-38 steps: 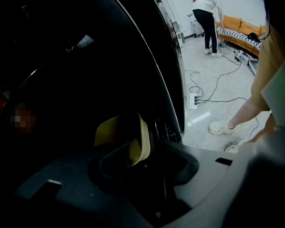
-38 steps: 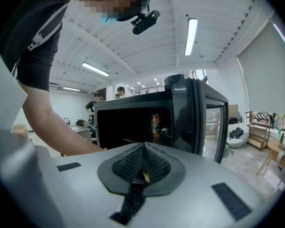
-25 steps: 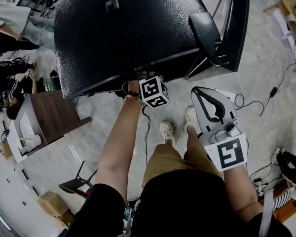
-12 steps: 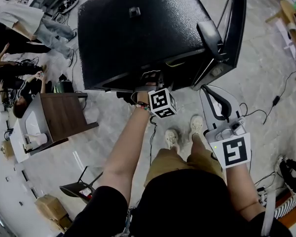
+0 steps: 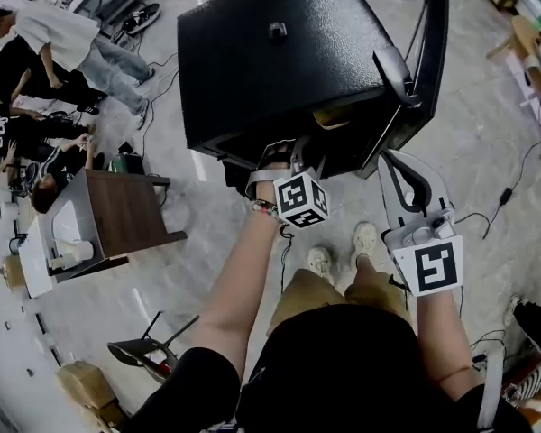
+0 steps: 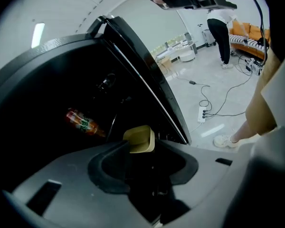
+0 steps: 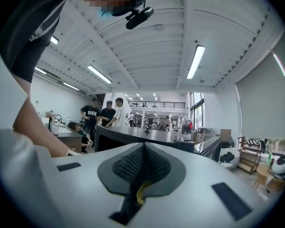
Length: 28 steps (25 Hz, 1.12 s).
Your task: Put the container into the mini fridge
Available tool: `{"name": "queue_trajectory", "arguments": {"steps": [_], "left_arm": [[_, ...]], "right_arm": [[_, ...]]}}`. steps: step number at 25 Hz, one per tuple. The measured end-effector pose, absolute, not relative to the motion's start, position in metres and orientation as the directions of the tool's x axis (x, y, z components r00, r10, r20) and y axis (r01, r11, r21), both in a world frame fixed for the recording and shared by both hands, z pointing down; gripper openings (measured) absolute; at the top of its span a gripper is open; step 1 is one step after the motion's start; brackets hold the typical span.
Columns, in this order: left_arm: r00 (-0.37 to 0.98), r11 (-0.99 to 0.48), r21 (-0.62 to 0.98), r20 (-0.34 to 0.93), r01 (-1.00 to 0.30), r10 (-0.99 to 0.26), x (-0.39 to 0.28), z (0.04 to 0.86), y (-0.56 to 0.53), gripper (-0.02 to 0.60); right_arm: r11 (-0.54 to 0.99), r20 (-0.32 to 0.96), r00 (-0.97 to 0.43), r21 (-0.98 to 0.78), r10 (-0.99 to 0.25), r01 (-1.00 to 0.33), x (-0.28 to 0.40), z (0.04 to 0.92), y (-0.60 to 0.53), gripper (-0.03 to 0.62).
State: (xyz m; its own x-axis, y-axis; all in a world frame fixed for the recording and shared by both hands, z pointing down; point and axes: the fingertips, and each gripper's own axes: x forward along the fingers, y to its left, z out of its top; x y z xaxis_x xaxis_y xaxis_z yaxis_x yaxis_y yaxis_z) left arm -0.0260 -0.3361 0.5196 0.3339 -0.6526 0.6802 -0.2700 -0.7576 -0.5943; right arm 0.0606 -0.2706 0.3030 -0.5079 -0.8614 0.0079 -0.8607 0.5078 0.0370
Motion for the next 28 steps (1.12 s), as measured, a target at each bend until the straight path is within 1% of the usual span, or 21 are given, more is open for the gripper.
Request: {"name": "queue_trajectory", "arguments": {"steps": [3, 9, 12, 14, 23, 28], "left_arm": [[0.354, -0.738, -0.599, 0.648, -0.31, -0.674, -0.028, 0.5, -0.328, 0.178], [0.373, -0.709, -0.618, 0.603, -0.341, -0.705, -0.029, 0.464, -0.309, 0.178], [0.386, -0.693, -0.608, 0.576, -0.386, -0.72, -0.031, 0.448, -0.3, 0.178], [0.408, -0.686, -0.581, 0.552, -0.438, -0.727, -0.032, 0.434, -0.292, 0.178], [0.489, -0.618, -0.486, 0.377, -0.619, -0.787, -0.04, 0.335, -0.254, 0.178], [0.499, -0.565, -0.441, 0.268, -0.697, -0.824, -0.05, 0.289, -0.242, 0.178]], "right_arm": [[0.504, -0.004, -0.505, 0.056, -0.863, -0.862, 0.056, 0.293, -0.265, 0.035], [0.505, -0.033, -0.509, 0.082, -0.86, -0.859, 0.048, 0.272, -0.253, 0.035], [0.508, -0.051, -0.514, 0.102, -0.856, -0.855, 0.044, 0.264, -0.246, 0.035], [0.508, -0.057, -0.516, 0.111, -0.855, -0.854, 0.042, 0.259, -0.242, 0.035], [0.51, -0.088, -0.529, 0.168, -0.844, -0.843, 0.029, 0.232, -0.23, 0.035], [0.534, -0.06, -0.554, 0.197, -0.83, -0.822, 0.019, 0.228, -0.228, 0.035]]}}
